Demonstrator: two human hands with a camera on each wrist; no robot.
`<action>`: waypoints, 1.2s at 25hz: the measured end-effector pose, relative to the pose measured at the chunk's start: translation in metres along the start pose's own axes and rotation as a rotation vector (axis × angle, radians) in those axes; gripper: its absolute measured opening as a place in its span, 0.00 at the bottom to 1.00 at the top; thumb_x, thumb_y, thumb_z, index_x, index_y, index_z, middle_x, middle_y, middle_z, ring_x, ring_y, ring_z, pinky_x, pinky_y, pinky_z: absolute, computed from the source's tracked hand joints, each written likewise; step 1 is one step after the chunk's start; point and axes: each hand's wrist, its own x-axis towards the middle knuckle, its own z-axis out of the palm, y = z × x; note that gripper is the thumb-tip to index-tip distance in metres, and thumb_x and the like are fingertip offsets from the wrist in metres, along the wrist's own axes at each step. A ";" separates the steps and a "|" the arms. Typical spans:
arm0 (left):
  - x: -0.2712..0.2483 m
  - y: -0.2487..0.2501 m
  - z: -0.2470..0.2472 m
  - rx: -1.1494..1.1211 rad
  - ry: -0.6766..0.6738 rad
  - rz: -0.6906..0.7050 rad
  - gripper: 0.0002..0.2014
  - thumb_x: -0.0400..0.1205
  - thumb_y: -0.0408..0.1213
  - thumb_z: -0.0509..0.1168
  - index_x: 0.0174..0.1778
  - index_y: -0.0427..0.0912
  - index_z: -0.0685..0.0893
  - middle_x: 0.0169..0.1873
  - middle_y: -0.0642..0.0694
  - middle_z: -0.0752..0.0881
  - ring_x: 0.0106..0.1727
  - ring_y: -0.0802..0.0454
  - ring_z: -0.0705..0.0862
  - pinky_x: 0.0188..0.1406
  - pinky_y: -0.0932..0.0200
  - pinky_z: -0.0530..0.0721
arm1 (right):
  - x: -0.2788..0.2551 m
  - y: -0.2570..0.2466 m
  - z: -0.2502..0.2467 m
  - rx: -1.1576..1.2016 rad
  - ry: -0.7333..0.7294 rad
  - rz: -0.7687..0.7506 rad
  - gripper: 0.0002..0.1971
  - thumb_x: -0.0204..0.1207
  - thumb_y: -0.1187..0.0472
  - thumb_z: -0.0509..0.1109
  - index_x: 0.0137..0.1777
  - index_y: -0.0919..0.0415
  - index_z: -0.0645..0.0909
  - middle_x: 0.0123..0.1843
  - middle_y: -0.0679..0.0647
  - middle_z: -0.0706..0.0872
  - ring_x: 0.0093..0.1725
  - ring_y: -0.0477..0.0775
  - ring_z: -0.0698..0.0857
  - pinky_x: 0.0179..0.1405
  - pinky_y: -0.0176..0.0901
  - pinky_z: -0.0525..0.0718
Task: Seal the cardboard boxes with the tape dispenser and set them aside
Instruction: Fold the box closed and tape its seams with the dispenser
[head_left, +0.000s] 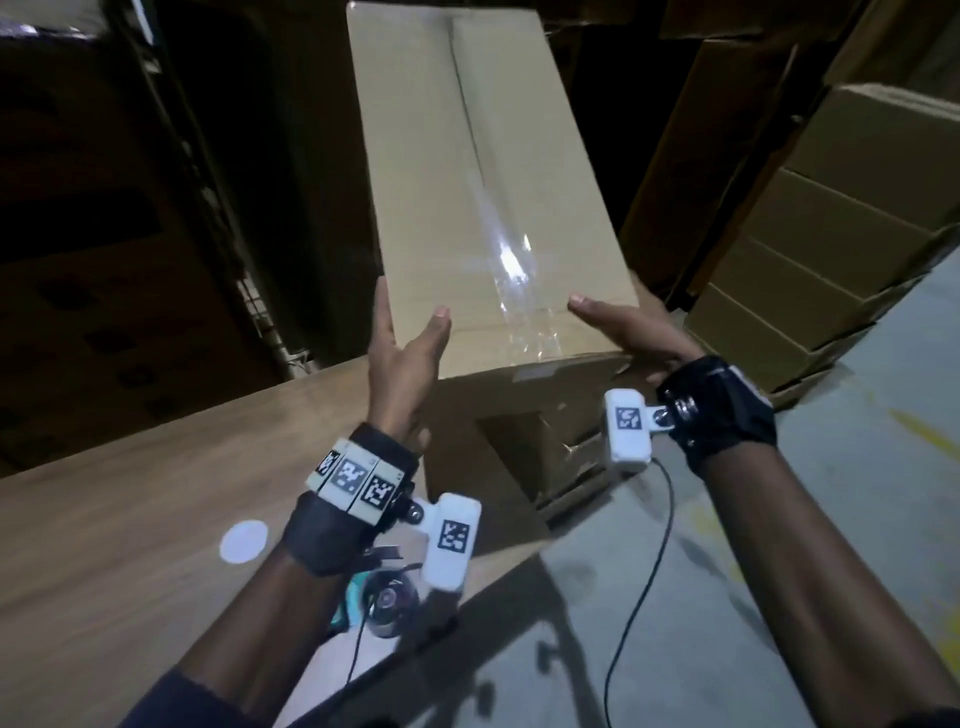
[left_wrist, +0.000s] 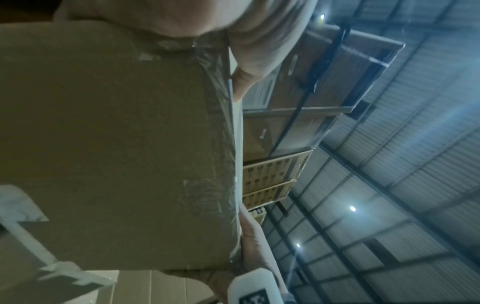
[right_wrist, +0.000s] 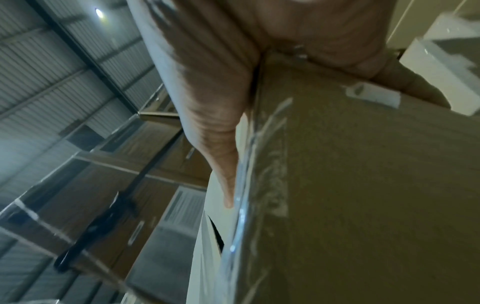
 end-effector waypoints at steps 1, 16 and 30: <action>0.002 -0.007 0.039 -0.007 0.001 -0.009 0.43 0.76 0.47 0.77 0.86 0.66 0.64 0.79 0.56 0.77 0.76 0.54 0.80 0.78 0.47 0.78 | 0.008 -0.006 -0.036 -0.036 -0.002 0.029 0.15 0.78 0.54 0.80 0.63 0.48 0.86 0.65 0.45 0.91 0.66 0.41 0.87 0.72 0.43 0.82; 0.153 -0.108 0.369 -0.009 0.145 -0.094 0.41 0.77 0.44 0.73 0.86 0.64 0.64 0.79 0.53 0.76 0.74 0.51 0.80 0.77 0.45 0.76 | 0.280 -0.022 -0.325 -0.196 -0.127 0.077 0.23 0.79 0.58 0.79 0.73 0.59 0.81 0.61 0.49 0.92 0.60 0.44 0.90 0.64 0.40 0.85; 0.156 -0.139 0.367 0.144 0.246 -0.194 0.51 0.64 0.55 0.83 0.84 0.61 0.68 0.72 0.50 0.84 0.70 0.48 0.85 0.76 0.37 0.78 | 0.375 0.058 -0.327 -0.388 -0.280 0.085 0.41 0.59 0.34 0.87 0.71 0.51 0.84 0.67 0.47 0.89 0.66 0.49 0.87 0.70 0.47 0.83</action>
